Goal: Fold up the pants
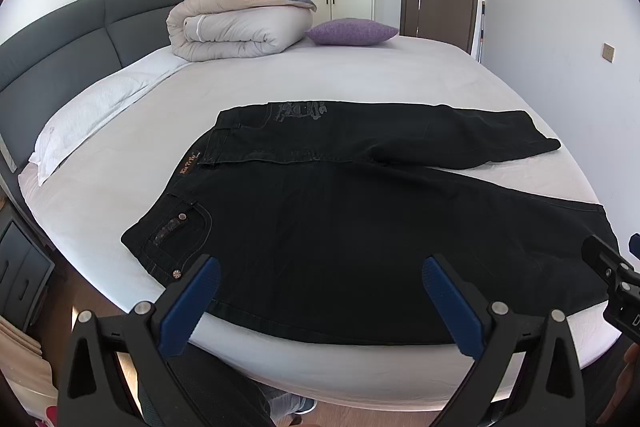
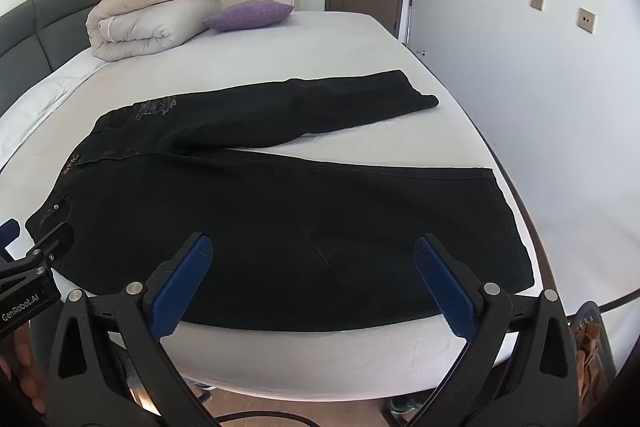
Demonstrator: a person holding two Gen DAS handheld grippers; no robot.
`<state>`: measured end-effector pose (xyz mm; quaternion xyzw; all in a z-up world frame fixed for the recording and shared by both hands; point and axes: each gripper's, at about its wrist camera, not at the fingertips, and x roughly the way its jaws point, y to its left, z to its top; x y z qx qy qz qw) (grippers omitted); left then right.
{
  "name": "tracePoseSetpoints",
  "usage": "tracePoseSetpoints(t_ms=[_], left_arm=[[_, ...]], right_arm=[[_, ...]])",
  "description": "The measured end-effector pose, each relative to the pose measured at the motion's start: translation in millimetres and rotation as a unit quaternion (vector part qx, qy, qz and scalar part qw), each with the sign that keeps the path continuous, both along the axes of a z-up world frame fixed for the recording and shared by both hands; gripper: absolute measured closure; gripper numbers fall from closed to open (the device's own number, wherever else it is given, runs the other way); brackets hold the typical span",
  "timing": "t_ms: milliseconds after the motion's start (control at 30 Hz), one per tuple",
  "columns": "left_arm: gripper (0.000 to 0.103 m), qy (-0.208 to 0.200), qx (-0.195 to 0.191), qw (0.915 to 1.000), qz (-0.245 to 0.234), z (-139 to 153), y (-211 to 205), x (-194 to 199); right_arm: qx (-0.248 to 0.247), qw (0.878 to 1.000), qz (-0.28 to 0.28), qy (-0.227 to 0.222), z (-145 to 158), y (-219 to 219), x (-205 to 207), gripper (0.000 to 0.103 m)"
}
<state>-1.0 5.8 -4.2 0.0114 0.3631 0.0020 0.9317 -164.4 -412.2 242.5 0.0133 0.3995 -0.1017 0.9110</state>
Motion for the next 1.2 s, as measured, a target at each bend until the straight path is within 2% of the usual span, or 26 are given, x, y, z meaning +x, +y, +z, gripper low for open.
tracePoseSetpoints(t_ms=[1200], left_arm=[[0.000, 0.002, 0.000, 1.0000, 0.001, -1.9, -1.4, 0.4]], right_arm=[[-0.001, 1.000, -0.001, 0.000, -2.1, 4.1, 0.5, 0.000]])
